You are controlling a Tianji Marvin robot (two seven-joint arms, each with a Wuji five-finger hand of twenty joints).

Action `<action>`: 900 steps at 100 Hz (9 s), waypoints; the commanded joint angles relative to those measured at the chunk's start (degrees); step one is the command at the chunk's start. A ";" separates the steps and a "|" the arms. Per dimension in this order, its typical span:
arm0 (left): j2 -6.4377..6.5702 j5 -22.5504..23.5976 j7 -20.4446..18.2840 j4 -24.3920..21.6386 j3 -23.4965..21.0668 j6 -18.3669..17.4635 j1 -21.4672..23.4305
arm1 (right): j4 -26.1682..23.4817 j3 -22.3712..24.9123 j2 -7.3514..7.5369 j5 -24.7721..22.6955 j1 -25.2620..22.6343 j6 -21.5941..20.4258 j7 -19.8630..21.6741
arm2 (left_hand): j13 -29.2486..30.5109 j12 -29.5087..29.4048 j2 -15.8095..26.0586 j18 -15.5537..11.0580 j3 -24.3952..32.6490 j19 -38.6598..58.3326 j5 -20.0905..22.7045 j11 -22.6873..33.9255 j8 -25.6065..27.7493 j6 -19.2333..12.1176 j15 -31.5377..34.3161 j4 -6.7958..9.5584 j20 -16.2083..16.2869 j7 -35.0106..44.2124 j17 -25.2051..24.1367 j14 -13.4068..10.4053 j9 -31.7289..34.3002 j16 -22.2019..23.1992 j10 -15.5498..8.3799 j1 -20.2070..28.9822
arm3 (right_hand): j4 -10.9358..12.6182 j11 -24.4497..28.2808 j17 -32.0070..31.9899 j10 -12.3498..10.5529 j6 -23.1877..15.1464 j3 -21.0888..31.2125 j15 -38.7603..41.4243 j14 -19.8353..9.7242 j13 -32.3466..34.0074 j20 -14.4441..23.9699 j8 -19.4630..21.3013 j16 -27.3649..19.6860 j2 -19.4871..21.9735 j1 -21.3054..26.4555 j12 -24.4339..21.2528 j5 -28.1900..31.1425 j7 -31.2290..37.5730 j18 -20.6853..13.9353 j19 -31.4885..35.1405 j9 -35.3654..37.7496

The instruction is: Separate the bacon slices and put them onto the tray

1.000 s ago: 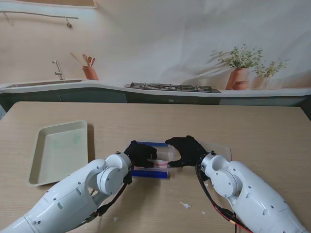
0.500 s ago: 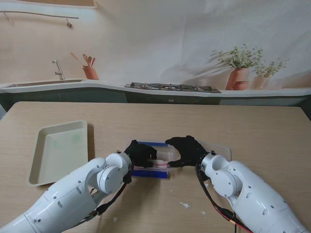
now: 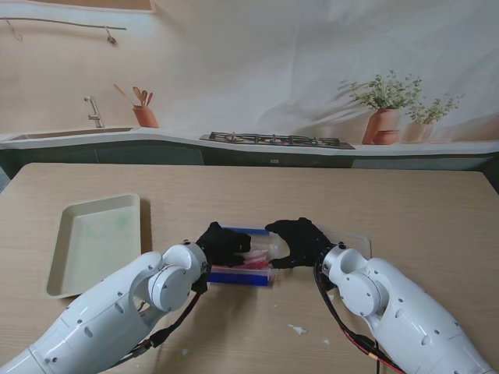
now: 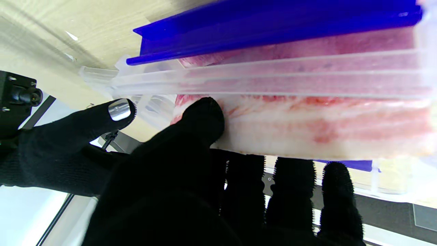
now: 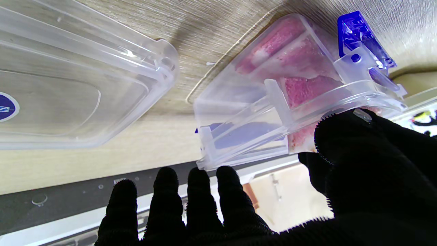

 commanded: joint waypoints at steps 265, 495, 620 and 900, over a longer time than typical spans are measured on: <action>4.44 17.61 -11.49 -8.62 -55.03 -15.60 30.51 | -0.40 -0.47 -0.37 -0.09 -0.37 0.06 0.96 | -4.49 8.42 4.96 -4.69 -2.70 1.35 -3.46 3.31 8.88 -5.24 -1.35 -2.28 -3.82 3.91 -0.36 -1.68 -1.41 5.19 -3.74 7.91 | -0.31 1.06 -0.10 0.03 0.20 1.70 0.40 -1.21 -1.57 1.16 0.45 0.34 0.11 0.87 0.18 -0.50 0.44 0.33 -0.11 -0.72; 4.33 -8.74 -19.73 -19.85 -28.44 -5.92 13.88 | -0.33 0.39 -0.50 0.50 -0.55 -1.08 0.39 | -11.25 -42.36 8.92 0.59 -4.51 12.47 2.27 -7.28 -24.33 7.09 -23.62 4.80 3.43 -32.54 12.34 1.91 -20.94 -19.06 6.07 -16.28 | -0.25 1.02 -0.25 -0.07 0.23 1.16 0.33 -1.29 -1.57 1.20 0.42 0.32 0.37 0.80 0.16 -0.41 0.27 0.27 -0.13 -0.69; -0.73 -20.73 -11.47 0.87 2.09 8.17 -6.74 | -0.40 0.22 -0.43 1.04 -0.53 -1.05 1.13 | -22.71 -45.76 11.73 -2.87 -8.73 5.52 -0.85 -11.98 -27.68 11.01 -28.95 5.39 -0.94 -39.40 5.17 2.35 -29.40 -26.24 8.65 -16.64 | -0.27 1.09 -0.25 -0.06 0.23 1.51 0.31 -1.30 -1.59 1.20 0.47 0.30 0.15 0.90 0.19 -0.41 0.30 0.23 -0.15 -0.70; -0.03 -13.76 -12.50 4.81 8.78 5.41 -10.72 | -0.15 -0.12 -0.43 1.08 -0.31 -1.05 1.17 | -2.29 -3.81 -2.93 -0.55 4.56 6.29 7.62 1.23 -12.57 -5.86 -6.93 1.15 -1.38 -2.09 3.26 -1.45 -1.42 -7.81 -3.23 1.89 | -0.32 0.83 -0.17 -0.01 0.04 1.97 0.34 -1.33 -1.58 1.16 0.56 0.32 -0.13 1.07 0.07 -0.47 0.37 0.30 -0.17 -0.81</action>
